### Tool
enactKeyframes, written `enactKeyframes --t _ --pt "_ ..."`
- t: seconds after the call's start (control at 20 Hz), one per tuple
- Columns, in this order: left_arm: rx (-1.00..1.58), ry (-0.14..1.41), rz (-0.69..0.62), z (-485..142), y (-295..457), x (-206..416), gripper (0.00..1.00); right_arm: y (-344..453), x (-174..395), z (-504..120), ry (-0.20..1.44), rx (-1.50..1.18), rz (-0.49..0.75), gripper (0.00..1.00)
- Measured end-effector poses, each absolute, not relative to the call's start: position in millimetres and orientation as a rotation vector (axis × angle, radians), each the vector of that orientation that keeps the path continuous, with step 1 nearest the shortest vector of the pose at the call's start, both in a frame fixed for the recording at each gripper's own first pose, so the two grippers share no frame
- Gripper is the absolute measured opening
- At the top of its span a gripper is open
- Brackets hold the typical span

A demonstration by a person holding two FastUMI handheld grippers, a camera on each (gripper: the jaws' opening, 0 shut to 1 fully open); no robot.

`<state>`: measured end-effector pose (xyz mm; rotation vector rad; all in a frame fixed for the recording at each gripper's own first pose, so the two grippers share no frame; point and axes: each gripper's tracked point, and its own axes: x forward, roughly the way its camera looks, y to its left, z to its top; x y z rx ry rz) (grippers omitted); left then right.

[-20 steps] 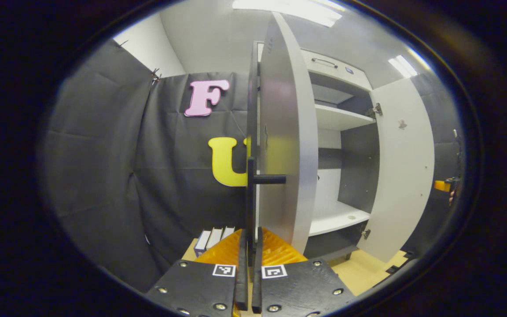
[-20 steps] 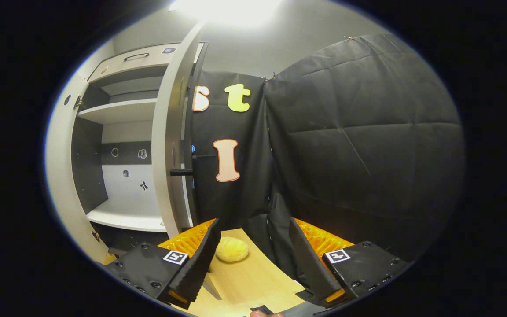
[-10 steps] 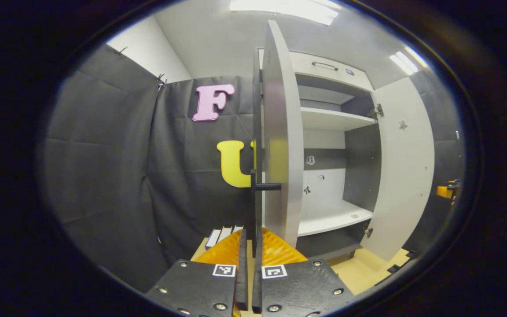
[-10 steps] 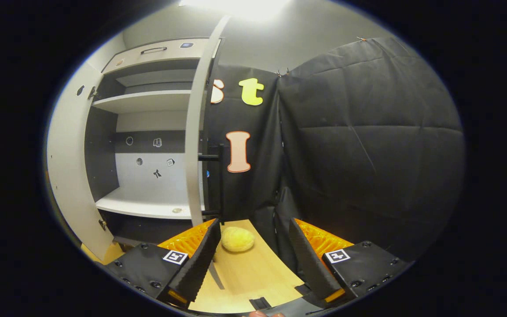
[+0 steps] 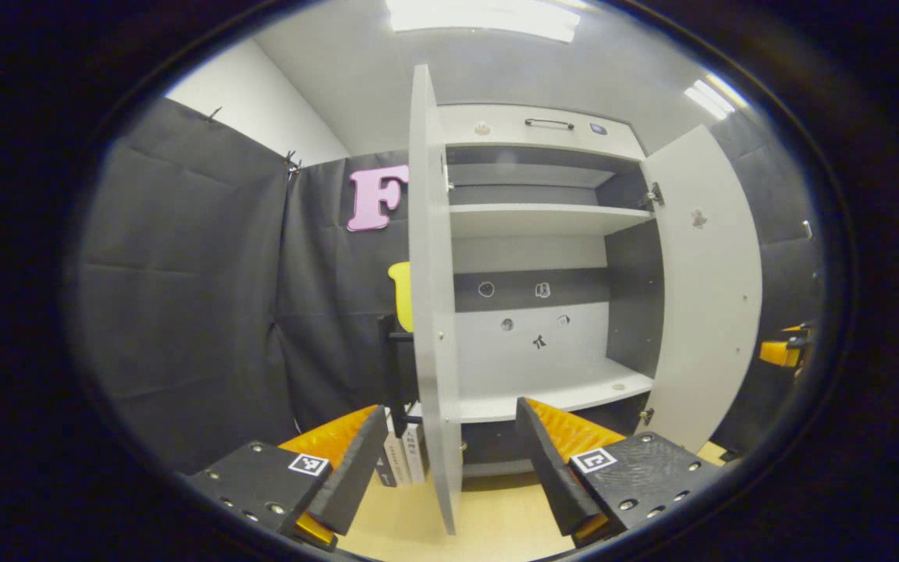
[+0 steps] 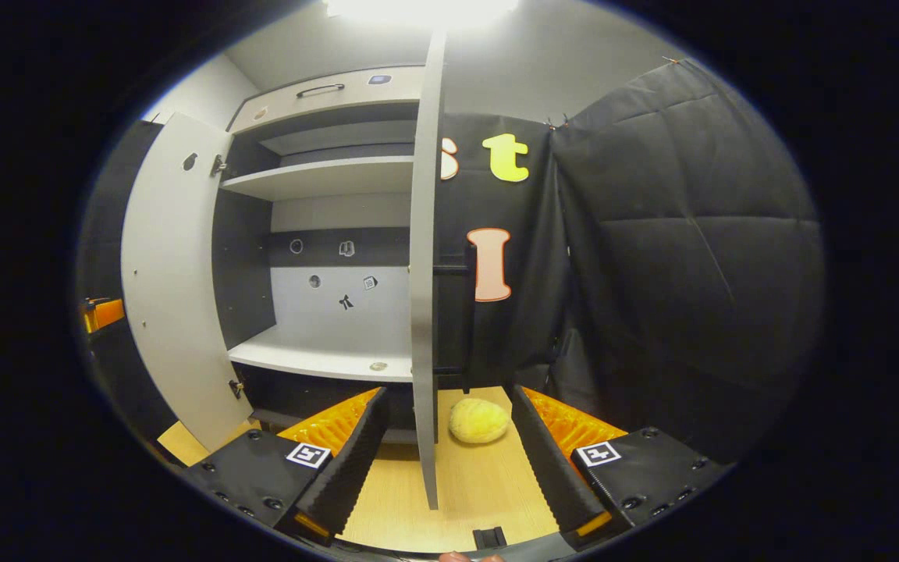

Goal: Open the right door of the double-door shoe cabinet with the right hand, and open the left door with the left hand.

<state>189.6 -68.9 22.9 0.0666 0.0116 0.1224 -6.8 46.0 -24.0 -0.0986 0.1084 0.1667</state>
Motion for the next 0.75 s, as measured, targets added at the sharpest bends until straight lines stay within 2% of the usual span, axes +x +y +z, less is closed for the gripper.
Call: enactKeyframes --t 0.4,0.5,0.55,0.6,0.7,0.75 --pt "0.036 0.027 0.184 5 -122 165 0.96 70 -12 -28 0.138 -0.068 0.369 0.98" --pt "0.046 0.029 0.190 3 -136 158 0.96 70 -10 -24 0.126 -0.098 0.404 0.95" --pt "0.062 0.025 0.196 4 -139 155 0.96 73 -9 -23 0.126 -0.096 0.420 0.99" --pt "0.079 0.024 0.202 5 -142 150 0.96 76 -8 -24 0.132 -0.085 0.432 0.94" --pt "0.097 0.031 0.214 2 -144 143 0.96 85 -11 -23 0.132 -0.053 0.442 0.98" --pt "0.096 0.039 0.216 -1 -145 141 0.96 89 -10 -23 0.134 -0.043 0.438 0.93"
